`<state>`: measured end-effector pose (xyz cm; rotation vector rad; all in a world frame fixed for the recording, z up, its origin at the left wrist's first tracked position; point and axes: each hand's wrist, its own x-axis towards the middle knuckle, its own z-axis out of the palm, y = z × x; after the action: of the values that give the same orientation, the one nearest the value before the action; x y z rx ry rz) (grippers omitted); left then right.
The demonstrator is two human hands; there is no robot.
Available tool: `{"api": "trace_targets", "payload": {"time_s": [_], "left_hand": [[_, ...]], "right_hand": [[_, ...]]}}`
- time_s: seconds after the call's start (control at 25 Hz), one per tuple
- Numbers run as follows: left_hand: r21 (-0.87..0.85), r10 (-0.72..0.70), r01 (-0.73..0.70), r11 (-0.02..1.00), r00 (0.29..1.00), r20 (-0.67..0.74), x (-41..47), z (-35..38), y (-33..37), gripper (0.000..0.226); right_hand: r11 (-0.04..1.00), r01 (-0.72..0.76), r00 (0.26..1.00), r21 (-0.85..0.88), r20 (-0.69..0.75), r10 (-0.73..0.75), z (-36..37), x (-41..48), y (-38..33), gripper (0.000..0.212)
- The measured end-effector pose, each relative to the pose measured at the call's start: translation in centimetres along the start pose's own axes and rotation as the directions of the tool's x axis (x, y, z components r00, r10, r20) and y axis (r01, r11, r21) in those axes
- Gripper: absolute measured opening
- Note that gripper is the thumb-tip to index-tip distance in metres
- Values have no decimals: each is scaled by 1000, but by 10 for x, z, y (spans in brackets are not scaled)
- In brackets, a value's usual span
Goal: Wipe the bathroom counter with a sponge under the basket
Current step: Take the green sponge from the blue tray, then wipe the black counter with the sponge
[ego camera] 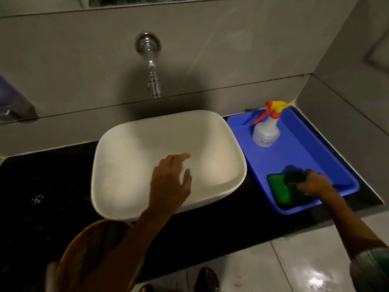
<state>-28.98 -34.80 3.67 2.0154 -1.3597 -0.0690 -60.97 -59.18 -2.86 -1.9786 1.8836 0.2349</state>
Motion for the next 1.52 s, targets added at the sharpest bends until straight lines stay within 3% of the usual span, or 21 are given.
{"api": "trace_targets", "payload": {"time_s": [0.12, 0.24, 0.32, 0.4, 0.48, 0.56, 0.64, 0.68, 0.76, 0.88, 1.0, 1.12, 1.2, 1.24, 1.36, 1.44, 1.52], "left_hand": [[-4, 189, -190, 982, 979, 78, 24, 54, 54, 36], [-111, 349, -333, 936, 917, 194, 21, 105, 100, 36], [-149, 395, -366, 918, 872, 288, 12, 128, 113, 35], [-189, 368, -320, 928, 864, 343, 7, 139, 115, 33], [-275, 304, -208, 939, 876, 375, 7, 140, 115, 30], [-361, 170, -30, 932, 916, 362, 9, 130, 113, 37], [-476, -25, 190, 859, 944, 330, 12, 101, 104, 56], [-562, -92, 264, 784, 944, 316, 10, 81, 94, 61], [-654, -150, 244, 716, 969, 198, -2, 33, 60, 56], [-566, -286, 236, 790, 958, 1, -42, -51, -22, 54], [-499, -539, 415, 761, 832, -131, -111, -129, -132, 57], [-390, -696, 604, 695, 702, -154, -189, -180, -231, 54], [-339, -769, 702, 626, 629, -117, -235, -199, -286, 54], [-318, -784, 727, 609, 613, -99, -253, -205, -306, 54], [-157, -756, 740, 654, 648, -95, -301, -223, -351, 47], [52, -714, 726, 686, 685, -146, -332, -233, -372, 51], [205, -673, 680, 704, 731, -116, -357, -241, -392, 67]], "right_hand": [[994, -110, 974, 15, 201, 105, 7, 17, 15, 116], [992, -119, 961, -35, 247, 124, 18, 27, 17, 126], [992, -125, 967, -16, 224, 125, 23, 26, 14, 114], [977, -94, 982, 190, 180, 60, 22, 17, 4, 81], [912, -28, 999, 409, 28, 19, 13, -4, -11, 47], [769, 81, 989, 634, -146, 16, -4, -38, -32, 41], [429, 165, 986, 888, -159, -51, -24, -78, -60, 56], [279, 184, 976, 942, -143, -161, -29, -101, -79, 63], [153, 219, 909, 964, -145, -390, -26, -146, -129, 69], [258, 460, 776, 850, -244, -581, 20, -209, -231, 81], [356, 731, 582, 582, -260, -771, 107, -287, -351, 61], [377, 811, 470, 448, -115, -875, 204, -361, -436, 28], [422, 820, 435, 386, 58, -899, 262, -403, -476, 27], [463, 814, 452, 351, 117, -884, 287, -420, -488, 29], [536, 841, 527, 77, 106, -843, 348, -453, -500, 47], [471, 878, 478, -84, 162, -863, 375, -461, -494, 70], [398, 912, 411, -101, 218, -885, 395, -472, -494, 73]]}}
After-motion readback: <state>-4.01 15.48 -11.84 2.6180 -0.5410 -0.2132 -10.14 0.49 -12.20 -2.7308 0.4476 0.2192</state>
